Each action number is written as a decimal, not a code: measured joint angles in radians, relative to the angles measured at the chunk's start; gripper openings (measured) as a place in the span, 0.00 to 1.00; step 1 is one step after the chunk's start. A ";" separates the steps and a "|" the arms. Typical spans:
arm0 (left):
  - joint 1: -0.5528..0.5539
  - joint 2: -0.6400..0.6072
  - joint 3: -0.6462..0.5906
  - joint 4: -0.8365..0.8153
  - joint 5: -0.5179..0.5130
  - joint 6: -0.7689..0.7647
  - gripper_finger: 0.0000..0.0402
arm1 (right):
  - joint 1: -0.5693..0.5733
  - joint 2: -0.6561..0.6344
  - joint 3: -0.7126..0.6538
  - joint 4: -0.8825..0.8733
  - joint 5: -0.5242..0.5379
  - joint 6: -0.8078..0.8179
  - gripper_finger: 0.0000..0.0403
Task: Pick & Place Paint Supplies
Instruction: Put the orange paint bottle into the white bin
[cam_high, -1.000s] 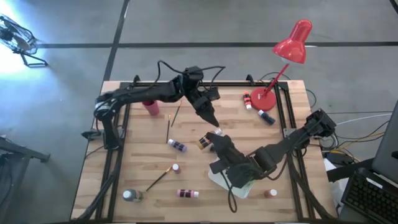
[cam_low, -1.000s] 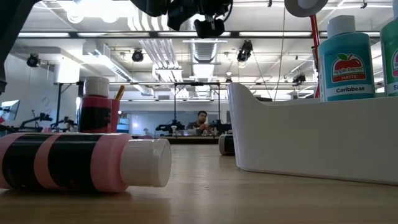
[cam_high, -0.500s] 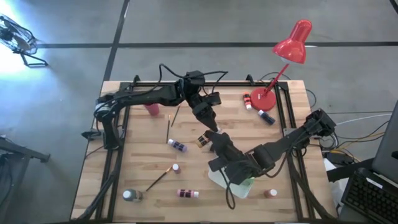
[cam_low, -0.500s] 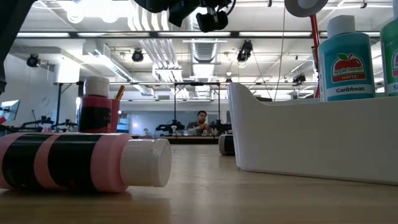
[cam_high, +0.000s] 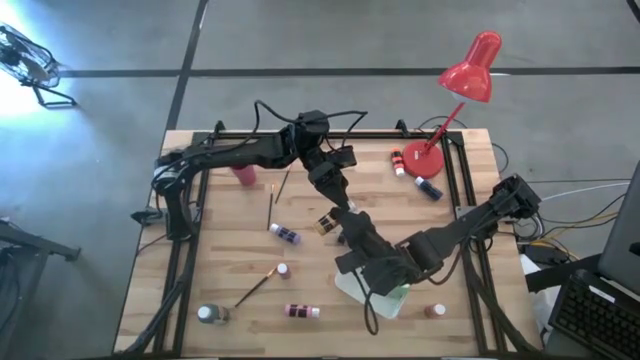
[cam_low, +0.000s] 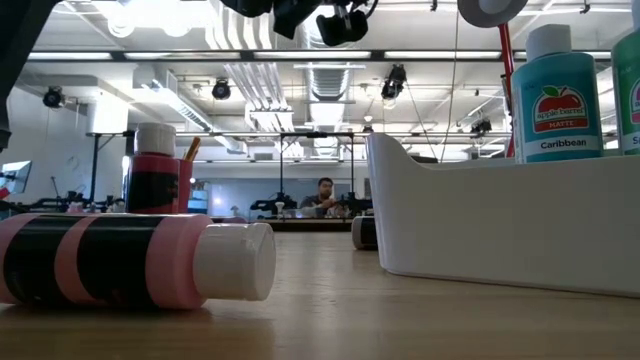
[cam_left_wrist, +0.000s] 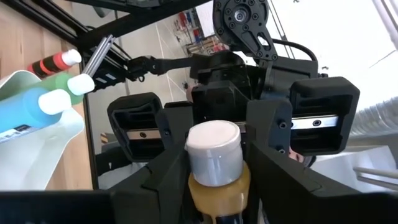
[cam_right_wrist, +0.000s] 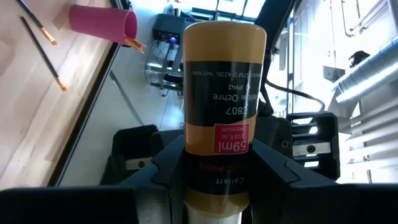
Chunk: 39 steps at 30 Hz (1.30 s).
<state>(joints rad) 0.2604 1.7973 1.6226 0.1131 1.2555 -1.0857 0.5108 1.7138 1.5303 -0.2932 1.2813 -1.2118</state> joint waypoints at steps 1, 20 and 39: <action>-0.004 0.000 0.000 0.000 0.001 -0.003 0.45 | -0.003 0.000 0.000 0.001 -0.001 0.000 0.29; -0.032 -0.003 0.018 -0.003 -0.003 -0.012 0.45 | -0.025 0.002 0.002 0.122 -0.078 -0.071 0.29; -0.046 -0.005 0.022 -0.069 -0.013 -0.006 0.38 | -0.037 -0.002 0.002 0.113 -0.060 -0.076 0.29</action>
<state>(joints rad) 0.2146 1.7927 1.6448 0.0442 1.2422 -1.0913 0.4740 1.7119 1.5318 -0.1805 1.2209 -1.2873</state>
